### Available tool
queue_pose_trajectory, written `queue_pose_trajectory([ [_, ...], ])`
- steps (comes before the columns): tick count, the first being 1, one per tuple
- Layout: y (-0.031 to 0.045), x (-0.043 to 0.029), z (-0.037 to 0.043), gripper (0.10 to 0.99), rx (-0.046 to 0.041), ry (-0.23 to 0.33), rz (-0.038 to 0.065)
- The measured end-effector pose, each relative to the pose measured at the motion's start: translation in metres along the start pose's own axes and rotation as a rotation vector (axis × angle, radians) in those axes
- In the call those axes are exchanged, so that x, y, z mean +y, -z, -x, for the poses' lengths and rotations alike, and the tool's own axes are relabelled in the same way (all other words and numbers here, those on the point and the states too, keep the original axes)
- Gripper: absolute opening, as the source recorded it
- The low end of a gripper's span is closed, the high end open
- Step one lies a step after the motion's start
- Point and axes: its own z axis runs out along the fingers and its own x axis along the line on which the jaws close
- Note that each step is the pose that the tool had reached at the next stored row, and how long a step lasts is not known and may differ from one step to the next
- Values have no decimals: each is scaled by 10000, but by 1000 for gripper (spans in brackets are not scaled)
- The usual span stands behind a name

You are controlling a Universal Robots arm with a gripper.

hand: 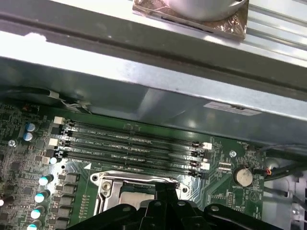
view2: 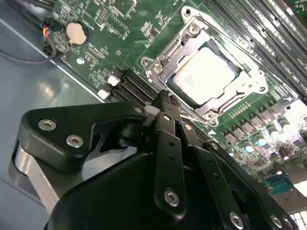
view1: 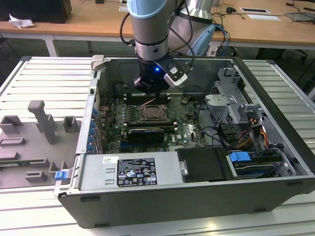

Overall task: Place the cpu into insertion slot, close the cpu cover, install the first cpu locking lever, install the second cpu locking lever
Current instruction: 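Install the first cpu locking lever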

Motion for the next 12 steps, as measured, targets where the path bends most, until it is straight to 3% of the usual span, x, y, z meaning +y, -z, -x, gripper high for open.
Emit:
queue_pose_trajectory([
  [10,-3,7,-41,106,-112,-775,-124],
  [12,-3,7,-41,106,39,-873,-103],
])
